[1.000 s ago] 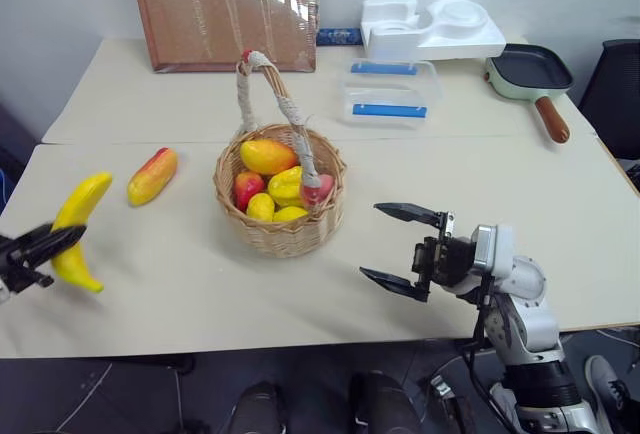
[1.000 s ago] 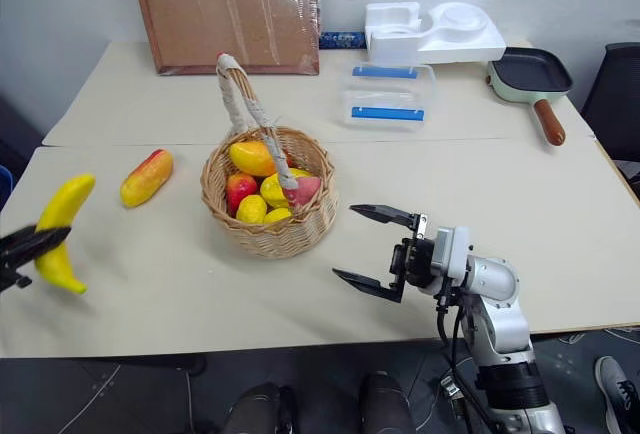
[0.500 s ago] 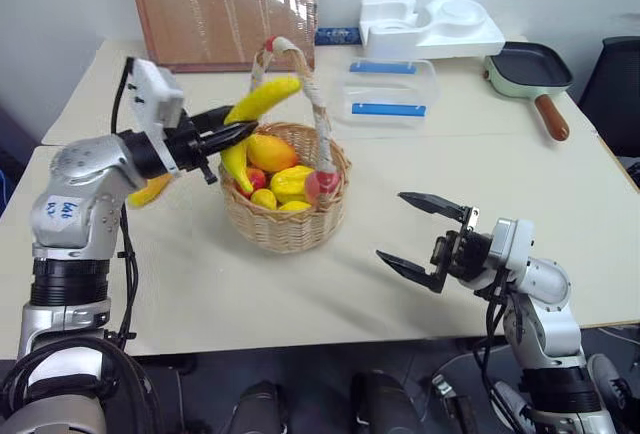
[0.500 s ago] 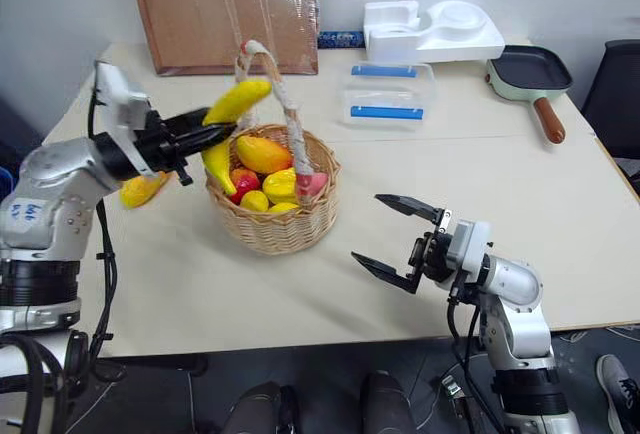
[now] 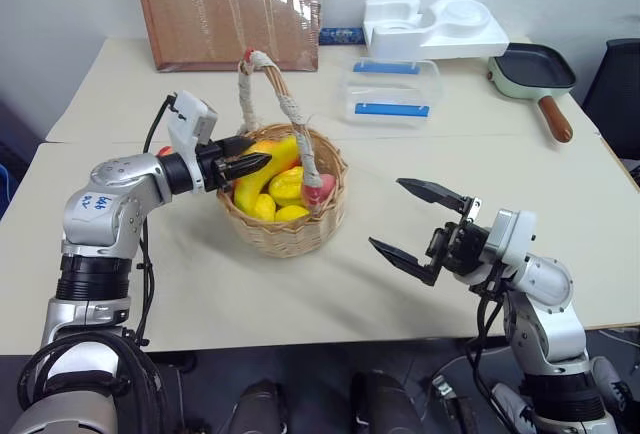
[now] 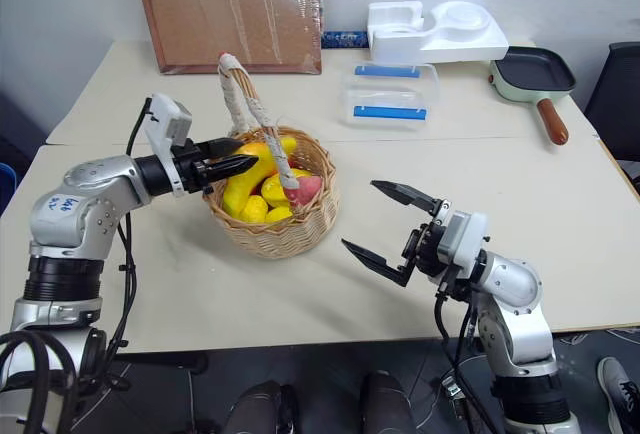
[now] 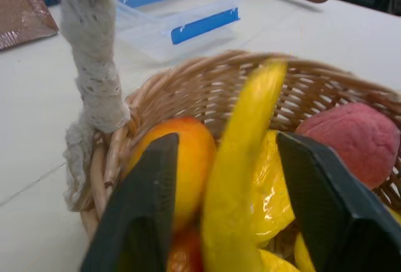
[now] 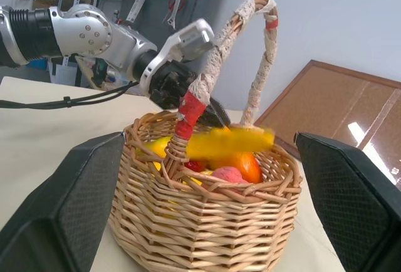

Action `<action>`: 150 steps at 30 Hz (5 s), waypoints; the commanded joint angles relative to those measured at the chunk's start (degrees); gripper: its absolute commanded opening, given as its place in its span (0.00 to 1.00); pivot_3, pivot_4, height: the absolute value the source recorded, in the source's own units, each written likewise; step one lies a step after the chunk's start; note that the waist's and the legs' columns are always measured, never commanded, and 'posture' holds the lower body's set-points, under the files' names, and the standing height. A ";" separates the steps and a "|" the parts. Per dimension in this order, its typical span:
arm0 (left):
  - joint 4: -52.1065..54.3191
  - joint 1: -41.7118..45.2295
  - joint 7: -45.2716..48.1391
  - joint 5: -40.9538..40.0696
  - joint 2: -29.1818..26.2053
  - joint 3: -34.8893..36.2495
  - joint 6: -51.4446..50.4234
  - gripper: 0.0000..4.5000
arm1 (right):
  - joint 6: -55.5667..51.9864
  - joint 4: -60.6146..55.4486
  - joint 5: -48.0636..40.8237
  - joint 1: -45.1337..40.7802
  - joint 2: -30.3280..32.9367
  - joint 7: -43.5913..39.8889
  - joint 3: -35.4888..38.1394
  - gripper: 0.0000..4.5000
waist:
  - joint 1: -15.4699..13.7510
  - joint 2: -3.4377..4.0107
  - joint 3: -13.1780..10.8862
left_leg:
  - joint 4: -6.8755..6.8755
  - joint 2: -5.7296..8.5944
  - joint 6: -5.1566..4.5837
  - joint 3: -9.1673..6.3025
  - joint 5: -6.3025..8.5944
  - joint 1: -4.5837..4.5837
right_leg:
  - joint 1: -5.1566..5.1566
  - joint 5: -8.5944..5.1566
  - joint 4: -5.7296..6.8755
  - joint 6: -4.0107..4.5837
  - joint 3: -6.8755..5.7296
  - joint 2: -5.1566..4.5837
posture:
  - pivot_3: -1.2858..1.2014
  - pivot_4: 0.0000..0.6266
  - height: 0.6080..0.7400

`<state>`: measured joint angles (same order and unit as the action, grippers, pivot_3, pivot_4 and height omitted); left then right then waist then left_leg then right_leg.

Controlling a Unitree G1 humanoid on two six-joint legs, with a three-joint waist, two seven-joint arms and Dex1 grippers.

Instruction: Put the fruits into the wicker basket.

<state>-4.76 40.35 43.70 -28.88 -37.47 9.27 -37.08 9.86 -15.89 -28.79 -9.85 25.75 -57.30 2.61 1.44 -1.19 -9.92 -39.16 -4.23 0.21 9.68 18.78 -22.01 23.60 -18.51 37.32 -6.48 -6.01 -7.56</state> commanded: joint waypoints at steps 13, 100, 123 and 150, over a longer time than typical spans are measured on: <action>18.78 -53.75 -4.17 -4.86 6.95 49.01 16.90 1.00 | -0.48 4.87 -6.50 -4.38 -2.94 -6.11 -1.10 1.00 | 0.20 0.00 -0.07 | 0.03 -0.29 -0.12 -0.58 0.16 0.12 | -0.17 0.02 -0.43 -0.02 0.01 -0.13 | 0.52 0.24 1.00; 18.44 -36.75 30.63 -12.62 -14.22 28.96 10.96 0.99 | -43.37 -17.91 -2.13 -15.72 -7.71 34.64 -11.58 1.00 | 0.13 -0.39 0.00 | -0.04 -0.22 -0.01 0.12 0.11 -0.27 | 0.30 0.18 -0.20 0.12 -0.30 0.04 | 0.52 0.24 1.00; 24.83 -36.30 25.09 -19.71 -15.54 25.02 5.94 1.00 | -44.31 -7.54 1.60 -19.86 -14.45 31.45 -14.42 0.05 | 0.40 -0.31 -0.04 | 0.06 -0.24 0.02 -0.28 0.13 -0.26 | 0.33 0.20 -0.24 0.16 -0.28 0.13 | 0.52 0.24 1.00; 14.34 -26.85 25.87 -14.45 -8.81 11.63 15.71 1.00 | -23.88 16.84 1.20 -8.85 8.99 17.11 19.90 0.05 | 0.34 0.07 -0.26 | 0.05 -0.24 0.01 0.34 0.15 -0.15 | 0.31 0.20 -0.37 0.15 -0.14 0.18 | 0.52 0.24 1.00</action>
<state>9.24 13.02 69.40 -43.17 -45.80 20.01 -22.07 -15.46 0.41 -26.62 -18.88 34.90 -38.29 22.28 1.78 -1.12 -10.19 -39.11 -4.48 0.21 10.03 18.93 -22.13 23.91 -18.32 36.95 -6.33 -6.15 -7.37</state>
